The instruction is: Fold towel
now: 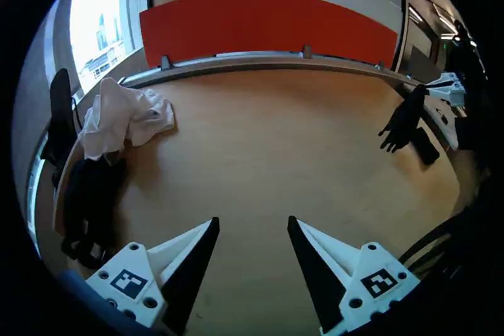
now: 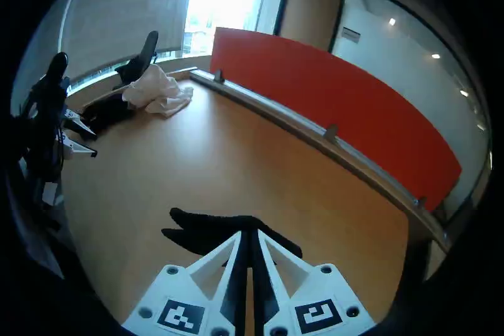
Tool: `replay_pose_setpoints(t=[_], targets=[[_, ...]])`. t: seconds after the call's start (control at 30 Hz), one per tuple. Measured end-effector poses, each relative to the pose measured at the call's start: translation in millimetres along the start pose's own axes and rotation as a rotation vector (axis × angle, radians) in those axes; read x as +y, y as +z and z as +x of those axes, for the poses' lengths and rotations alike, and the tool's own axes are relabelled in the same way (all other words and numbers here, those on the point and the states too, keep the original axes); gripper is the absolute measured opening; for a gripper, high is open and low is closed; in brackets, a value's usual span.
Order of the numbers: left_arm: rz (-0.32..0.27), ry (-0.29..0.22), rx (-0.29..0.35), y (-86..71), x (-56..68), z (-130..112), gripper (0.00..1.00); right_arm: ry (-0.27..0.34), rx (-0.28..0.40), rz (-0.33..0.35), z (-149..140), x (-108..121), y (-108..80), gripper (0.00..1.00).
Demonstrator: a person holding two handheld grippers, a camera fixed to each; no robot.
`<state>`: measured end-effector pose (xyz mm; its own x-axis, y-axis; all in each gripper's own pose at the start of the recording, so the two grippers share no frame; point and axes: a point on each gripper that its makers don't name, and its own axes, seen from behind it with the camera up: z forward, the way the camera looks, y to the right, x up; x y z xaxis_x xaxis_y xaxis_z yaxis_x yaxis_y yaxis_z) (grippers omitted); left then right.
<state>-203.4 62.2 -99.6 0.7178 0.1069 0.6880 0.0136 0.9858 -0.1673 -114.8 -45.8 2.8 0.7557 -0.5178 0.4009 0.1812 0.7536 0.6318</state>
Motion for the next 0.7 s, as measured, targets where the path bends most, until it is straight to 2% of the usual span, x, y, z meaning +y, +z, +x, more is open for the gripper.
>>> replay_pose_setpoints(t=[0.7], targets=[[-0.002, 0.013, -0.008, 6.1, 4.7, 6, 0.80, 0.040, -0.033, -0.089, -21, 82, -17.3, 0.04]])
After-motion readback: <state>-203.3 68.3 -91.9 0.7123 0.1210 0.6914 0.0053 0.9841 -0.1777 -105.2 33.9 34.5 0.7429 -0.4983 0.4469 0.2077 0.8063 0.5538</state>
